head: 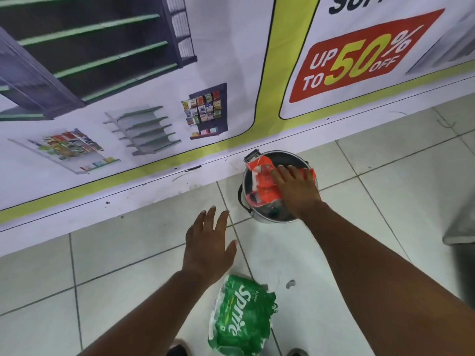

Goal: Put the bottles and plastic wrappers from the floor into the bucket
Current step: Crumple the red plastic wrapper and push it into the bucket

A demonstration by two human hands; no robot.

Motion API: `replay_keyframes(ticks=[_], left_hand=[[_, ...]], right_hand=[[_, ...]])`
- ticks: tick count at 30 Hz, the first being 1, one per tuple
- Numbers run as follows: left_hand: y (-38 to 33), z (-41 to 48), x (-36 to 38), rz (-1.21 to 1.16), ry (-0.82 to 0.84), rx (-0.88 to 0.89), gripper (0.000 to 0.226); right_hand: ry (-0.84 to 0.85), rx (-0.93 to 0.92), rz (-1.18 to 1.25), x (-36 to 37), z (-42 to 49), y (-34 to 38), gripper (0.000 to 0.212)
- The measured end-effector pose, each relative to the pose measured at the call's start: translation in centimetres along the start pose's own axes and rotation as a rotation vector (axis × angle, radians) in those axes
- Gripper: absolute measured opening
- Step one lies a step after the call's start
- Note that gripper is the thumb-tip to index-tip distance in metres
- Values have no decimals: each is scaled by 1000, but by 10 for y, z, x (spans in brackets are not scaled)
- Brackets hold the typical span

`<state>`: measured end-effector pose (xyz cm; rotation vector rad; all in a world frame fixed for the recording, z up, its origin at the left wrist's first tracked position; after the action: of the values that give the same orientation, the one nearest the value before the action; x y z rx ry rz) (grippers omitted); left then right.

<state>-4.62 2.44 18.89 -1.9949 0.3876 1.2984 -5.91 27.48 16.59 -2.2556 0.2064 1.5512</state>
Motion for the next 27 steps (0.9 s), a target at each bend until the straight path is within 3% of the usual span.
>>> replay_keyframes(ticks=[3,6,8,13,16,18,21,24,27], left_hand=[[16,-5,-1,10,18,-20,71],[28,-5,-4,24,24,-38,71],[30,-7,-3,52,35,-33,72],[24,-6,1,97,45,-11,72],[23,-8,13,134,60,6,72],[25,-13,28,146,79,23,72],[39,-27,60,162,110,48,72],[59,-46,94,168,133,64,73],[81,-62,119,175,160,78,76]], right_hand=[[224,-1,-15,34,9,6,115],[228,-44,-2,42,5,8,105],[167,-23,38,36,-5,9,95],[-240,-134,345,15,-68,31,64],[-201,-257,422,53,-124,57,59],[8,-238,401,101,-157,74,76],[377,-135,315,186,-200,104,118],[503,-100,261,246,-228,149,143],[548,-69,250,281,-239,188,151]])
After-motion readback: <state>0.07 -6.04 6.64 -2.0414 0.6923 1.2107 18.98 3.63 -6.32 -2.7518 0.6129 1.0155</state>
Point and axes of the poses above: each hand's wrist, its own z-axis towards the middle knuckle, its own x-axis out of the palm, y = z × x, the point moved 5 cm from there along z, towards the middle knuckle, and after that the axes turned 14 degrees about x, right-handed, at the moved point
